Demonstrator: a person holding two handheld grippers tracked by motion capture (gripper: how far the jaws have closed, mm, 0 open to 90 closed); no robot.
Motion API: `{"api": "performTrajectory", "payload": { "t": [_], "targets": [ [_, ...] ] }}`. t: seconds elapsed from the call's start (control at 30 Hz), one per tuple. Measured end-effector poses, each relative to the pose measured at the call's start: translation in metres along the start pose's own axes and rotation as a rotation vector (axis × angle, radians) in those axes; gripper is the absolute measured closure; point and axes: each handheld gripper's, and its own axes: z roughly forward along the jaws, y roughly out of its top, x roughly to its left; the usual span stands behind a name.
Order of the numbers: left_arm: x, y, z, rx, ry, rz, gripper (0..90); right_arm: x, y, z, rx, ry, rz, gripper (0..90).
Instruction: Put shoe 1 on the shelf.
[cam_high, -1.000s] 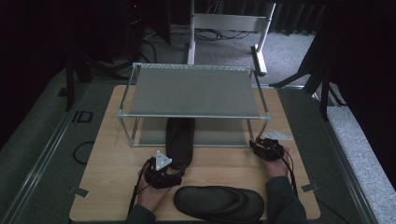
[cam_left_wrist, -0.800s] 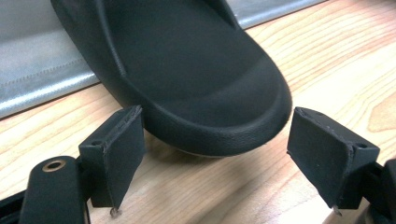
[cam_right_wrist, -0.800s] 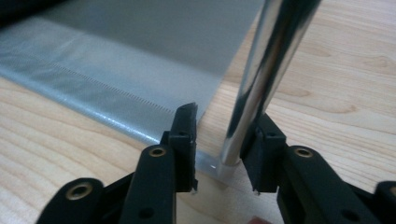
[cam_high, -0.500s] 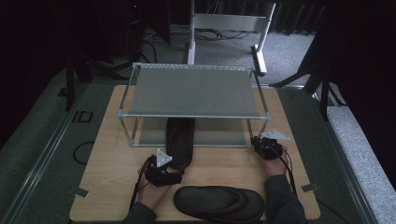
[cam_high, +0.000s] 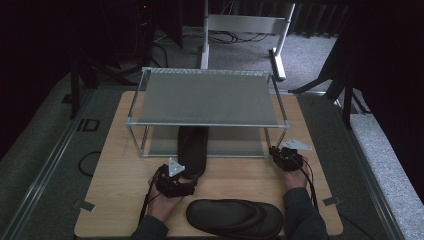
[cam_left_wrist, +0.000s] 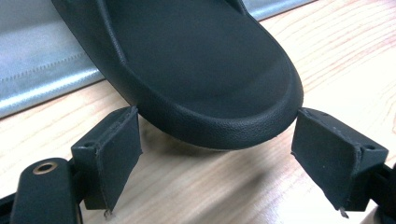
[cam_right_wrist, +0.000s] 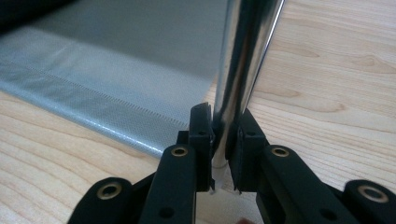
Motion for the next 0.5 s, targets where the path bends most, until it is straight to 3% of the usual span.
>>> {"api": "performTrajectory", "payload": {
  "t": [0.5],
  "targets": [
    [0.013,0.022,0.023,-0.001,0.032,0.010,19.5,0.000,0.000,0.000,-0.003,0.003,0.001,80.9]
  ]
}}
